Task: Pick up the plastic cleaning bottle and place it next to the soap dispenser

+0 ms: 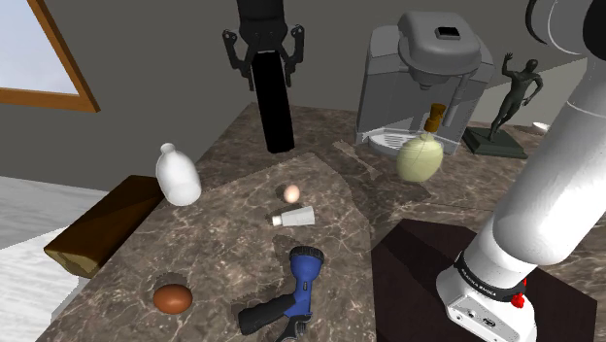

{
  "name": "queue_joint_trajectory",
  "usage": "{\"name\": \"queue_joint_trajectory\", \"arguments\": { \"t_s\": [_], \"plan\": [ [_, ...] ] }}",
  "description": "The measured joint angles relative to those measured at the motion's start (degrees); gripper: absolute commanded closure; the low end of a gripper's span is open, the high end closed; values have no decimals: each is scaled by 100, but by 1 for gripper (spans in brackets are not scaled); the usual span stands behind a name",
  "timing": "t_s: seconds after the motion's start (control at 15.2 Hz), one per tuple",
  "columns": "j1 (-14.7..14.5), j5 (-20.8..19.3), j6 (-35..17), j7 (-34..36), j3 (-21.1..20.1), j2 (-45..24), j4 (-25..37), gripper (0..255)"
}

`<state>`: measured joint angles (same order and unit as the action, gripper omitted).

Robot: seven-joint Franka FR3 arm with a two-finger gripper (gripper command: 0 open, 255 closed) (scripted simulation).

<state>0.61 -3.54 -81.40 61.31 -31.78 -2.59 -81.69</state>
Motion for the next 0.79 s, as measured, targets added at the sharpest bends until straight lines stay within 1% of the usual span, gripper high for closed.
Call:
{"name": "queue_joint_trajectory", "arguments": {
  "t_s": [0.07,0.13,0.33,0.79],
  "plan": [
    [93,79,-12,-155,73,161,-145,255],
    [214,202,-107,-362,182,418,-453,255],
    [437,390,-170,-868,464,886,-911,255],
    [842,549,-297,-2049,1210,1691,-1778,255]
  ]
}}
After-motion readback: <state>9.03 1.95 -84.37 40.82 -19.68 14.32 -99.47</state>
